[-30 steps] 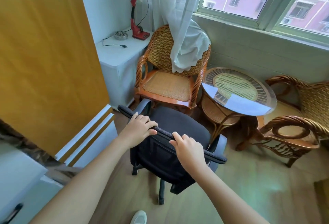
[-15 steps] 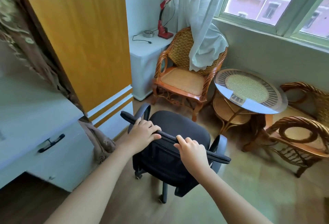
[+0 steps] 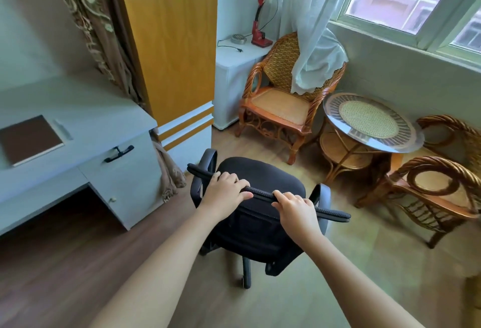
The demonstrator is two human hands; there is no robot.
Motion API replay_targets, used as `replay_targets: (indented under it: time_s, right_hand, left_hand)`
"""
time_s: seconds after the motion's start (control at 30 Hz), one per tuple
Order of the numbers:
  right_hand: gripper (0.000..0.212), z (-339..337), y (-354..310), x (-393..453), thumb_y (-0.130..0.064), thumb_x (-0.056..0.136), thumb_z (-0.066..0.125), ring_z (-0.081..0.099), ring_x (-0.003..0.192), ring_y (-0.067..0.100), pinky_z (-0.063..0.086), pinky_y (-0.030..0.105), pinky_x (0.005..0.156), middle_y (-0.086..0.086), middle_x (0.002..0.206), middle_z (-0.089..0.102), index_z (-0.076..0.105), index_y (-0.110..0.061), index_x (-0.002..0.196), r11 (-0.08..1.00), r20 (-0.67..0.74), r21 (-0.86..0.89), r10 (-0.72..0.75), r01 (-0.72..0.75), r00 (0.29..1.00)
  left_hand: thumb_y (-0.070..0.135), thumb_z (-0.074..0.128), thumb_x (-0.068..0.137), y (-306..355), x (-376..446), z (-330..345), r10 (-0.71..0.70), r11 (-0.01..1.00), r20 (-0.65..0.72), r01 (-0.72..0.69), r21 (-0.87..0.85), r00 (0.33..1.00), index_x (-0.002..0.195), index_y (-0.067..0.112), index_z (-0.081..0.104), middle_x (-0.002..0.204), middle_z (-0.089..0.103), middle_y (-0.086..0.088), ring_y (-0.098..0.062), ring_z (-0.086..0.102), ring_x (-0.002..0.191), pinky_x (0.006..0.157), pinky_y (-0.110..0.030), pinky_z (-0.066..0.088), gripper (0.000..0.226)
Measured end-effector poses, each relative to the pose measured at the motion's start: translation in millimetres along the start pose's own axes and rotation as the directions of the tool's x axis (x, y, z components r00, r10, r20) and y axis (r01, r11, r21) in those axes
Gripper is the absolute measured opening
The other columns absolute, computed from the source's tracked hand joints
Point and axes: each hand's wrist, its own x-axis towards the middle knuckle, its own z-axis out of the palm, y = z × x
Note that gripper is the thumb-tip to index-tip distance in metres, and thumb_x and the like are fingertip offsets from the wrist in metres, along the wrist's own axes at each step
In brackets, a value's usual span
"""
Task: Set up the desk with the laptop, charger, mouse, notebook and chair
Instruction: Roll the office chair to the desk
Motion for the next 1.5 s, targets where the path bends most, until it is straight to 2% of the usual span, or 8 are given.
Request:
replay_targets:
  time_s: [0.23, 0.5, 0.6, 0.77, 1.03, 1.17, 1.33, 1.5]
  right_hand:
    - [0.017, -19, -13, -70, -0.032, 0.096, 0.047, 0.060, 0.071, 0.027, 0.032, 0.031, 0.057, 0.000, 0.078, 0.061, 0.054, -0.019, 0.103, 0.986, 0.008, 0.005, -0.167, 0.167, 0.986]
    - [0.021, -24, -35, -141, -0.030, 0.097, 0.044, 0.060, 0.084, 0.030, 0.038, 0.038, 0.069, 0.003, 0.087, 0.062, 0.052, -0.017, 0.110, 0.970, 0.019, 0.101, -0.225, 0.222, 0.974]
    - [0.019, -26, -48, -165, -0.027, 0.095, 0.049, 0.060, 0.078, 0.032, 0.038, 0.039, 0.066, 0.004, 0.082, 0.061, 0.054, -0.015, 0.109, 0.961, 0.020, 0.101, -0.260, 0.257, 0.965]
    - [0.025, -33, -72, -198, -0.028, 0.100, 0.039, 0.057, 0.092, 0.032, 0.040, 0.045, 0.085, 0.005, 0.098, 0.060, 0.046, -0.017, 0.121, 0.953, 0.091, 0.121, -0.288, 0.276, 0.953]
    - [0.029, -36, -112, -234, -0.030, 0.100, 0.039, 0.057, 0.094, 0.031, 0.040, 0.045, 0.084, 0.005, 0.101, 0.060, 0.045, -0.018, 0.125, 0.901, 0.095, 0.170, -0.418, 0.399, 0.903]
    - [0.030, -38, -138, -245, -0.032, 0.101, 0.035, 0.055, 0.098, 0.031, 0.039, 0.044, 0.086, 0.004, 0.106, 0.059, 0.042, -0.019, 0.128, 0.860, 0.112, 0.176, -0.501, 0.480, 0.858]
    - [0.031, -39, -175, -257, -0.033, 0.101, 0.034, 0.056, 0.096, 0.031, 0.040, 0.042, 0.081, 0.005, 0.105, 0.059, 0.042, -0.019, 0.128, 0.794, 0.100, 0.200, -0.599, 0.574, 0.794]
    - [0.029, -36, -217, -261, -0.034, 0.101, 0.035, 0.057, 0.089, 0.033, 0.034, 0.037, 0.068, 0.006, 0.100, 0.060, 0.044, -0.019, 0.124, 0.716, 0.058, 0.207, -0.689, 0.667, 0.722]
  left_hand:
    - [0.054, 0.040, 0.095, 34, -87, 11, -0.099, 0.994, -0.084, 0.103, 0.046, 0.992, 0.121, 0.030, 0.056, 0.111, 0.059, 0.001, -0.020, 0.050, 0.110, 0.110, -0.036, 0.027, 0.039]
    - [0.049, 0.042, 0.096, 66, -173, 20, -0.177, 0.979, -0.130, 0.188, 0.080, 0.976, 0.122, 0.022, 0.058, 0.112, 0.061, -0.004, -0.025, 0.052, 0.112, 0.109, -0.040, 0.026, 0.040]
    - [0.048, 0.041, 0.096, 72, -205, 20, -0.214, 0.970, -0.130, 0.226, 0.089, 0.968, 0.124, 0.022, 0.056, 0.113, 0.059, -0.003, -0.024, 0.051, 0.113, 0.108, -0.039, 0.027, 0.041]
    - [0.049, 0.040, 0.096, 74, -253, 23, -0.263, 0.953, -0.136, 0.279, 0.115, 0.955, 0.124, 0.024, 0.055, 0.111, 0.058, -0.001, -0.023, 0.050, 0.111, 0.108, -0.038, 0.028, 0.040]
    - [0.048, 0.055, 0.085, 72, -335, 23, -0.343, 0.913, -0.262, 0.386, 0.134, 0.902, 0.099, 0.022, 0.068, 0.083, 0.064, 0.000, -0.026, 0.062, 0.083, 0.088, -0.043, 0.047, 0.032]
    - [0.043, 0.059, 0.088, 71, -373, 19, -0.444, 0.873, -0.272, 0.480, 0.080, 0.854, 0.108, 0.022, 0.067, 0.095, 0.066, -0.003, -0.028, 0.060, 0.096, 0.101, -0.049, 0.038, 0.030]
    - [0.042, 0.050, 0.094, 64, -420, 13, -0.561, 0.813, -0.242, 0.582, 0.019, 0.792, 0.120, 0.023, 0.060, 0.111, 0.061, -0.003, -0.027, 0.050, 0.112, 0.112, -0.048, 0.022, 0.033]
    - [0.039, 0.052, 0.094, 48, -461, 7, -0.632, 0.756, -0.237, 0.654, 0.020, 0.738, 0.118, 0.023, 0.062, 0.106, 0.061, -0.004, -0.030, 0.051, 0.109, 0.109, -0.051, 0.026, 0.030]
